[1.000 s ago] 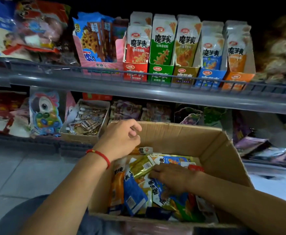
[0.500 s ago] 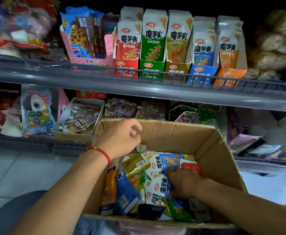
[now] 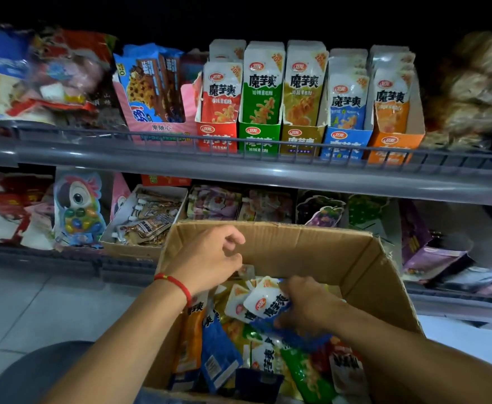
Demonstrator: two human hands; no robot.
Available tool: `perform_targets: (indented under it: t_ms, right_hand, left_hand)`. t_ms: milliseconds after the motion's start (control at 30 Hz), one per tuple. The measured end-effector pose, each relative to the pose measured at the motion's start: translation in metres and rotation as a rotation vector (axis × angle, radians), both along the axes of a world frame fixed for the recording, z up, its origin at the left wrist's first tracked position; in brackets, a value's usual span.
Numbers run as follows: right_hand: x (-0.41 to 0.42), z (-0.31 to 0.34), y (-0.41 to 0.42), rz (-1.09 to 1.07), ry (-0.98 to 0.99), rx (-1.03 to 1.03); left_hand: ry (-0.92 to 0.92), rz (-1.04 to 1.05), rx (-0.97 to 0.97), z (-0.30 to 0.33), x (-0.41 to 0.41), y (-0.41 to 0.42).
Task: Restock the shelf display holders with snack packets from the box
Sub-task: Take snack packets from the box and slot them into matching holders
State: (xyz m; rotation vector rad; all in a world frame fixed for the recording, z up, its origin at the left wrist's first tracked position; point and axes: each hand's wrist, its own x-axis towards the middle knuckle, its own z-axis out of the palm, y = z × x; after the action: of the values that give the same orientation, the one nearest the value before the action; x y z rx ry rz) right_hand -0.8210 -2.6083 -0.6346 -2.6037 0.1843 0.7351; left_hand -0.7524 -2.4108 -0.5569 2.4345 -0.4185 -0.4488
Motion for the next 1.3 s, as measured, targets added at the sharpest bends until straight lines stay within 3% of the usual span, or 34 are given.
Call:
perform_targets:
  t_ms: [133, 233, 300, 367, 500, 733, 900, 1100, 1300]
  right_hand:
    - [0.010, 0.044, -0.021, -0.232, -0.198, 0.423]
    - [0.009, 0.063, -0.028, -0.444, -0.265, 0.845]
    - [0.010, 0.068, -0.029, -0.488, -0.255, 0.944]
    - [0.011, 0.072, -0.030, -0.506, -0.274, 0.919]
    - [0.012, 0.076, -0.033, -0.534, -0.410, 0.818]
    - [0.014, 0.086, -0.034, -0.588, -0.542, 0.918]
    - [0.020, 0.090, -0.037, -0.571, -0.527, 0.776]
    - [0.012, 0.093, -0.042, -0.333, -0.247, 0.822]
    - [0.013, 0.090, -0.051, -0.176, -0.416, 0.777]
  left_hand:
    - [-0.006, 0.228, -0.258, 0.008, -0.006, -0.008]
    - [0.421, 0.310, -0.679, 0.004, -0.019, -0.023]
    - [0.678, 0.230, -0.799, 0.000, -0.029, -0.035]
    - [0.650, 0.204, -0.812, -0.009, -0.033, -0.043]
    - [0.423, 0.188, -0.766, -0.017, -0.024, -0.046]
    - [0.182, 0.076, -0.731, -0.013, -0.028, -0.047]
    - [0.215, 0.045, -0.731, -0.016, -0.030, -0.044]
    - [0.225, 0.218, -0.828, -0.013, -0.033, -0.044]
    - [0.188, 0.162, -0.774, 0.011, -0.020, -0.047]
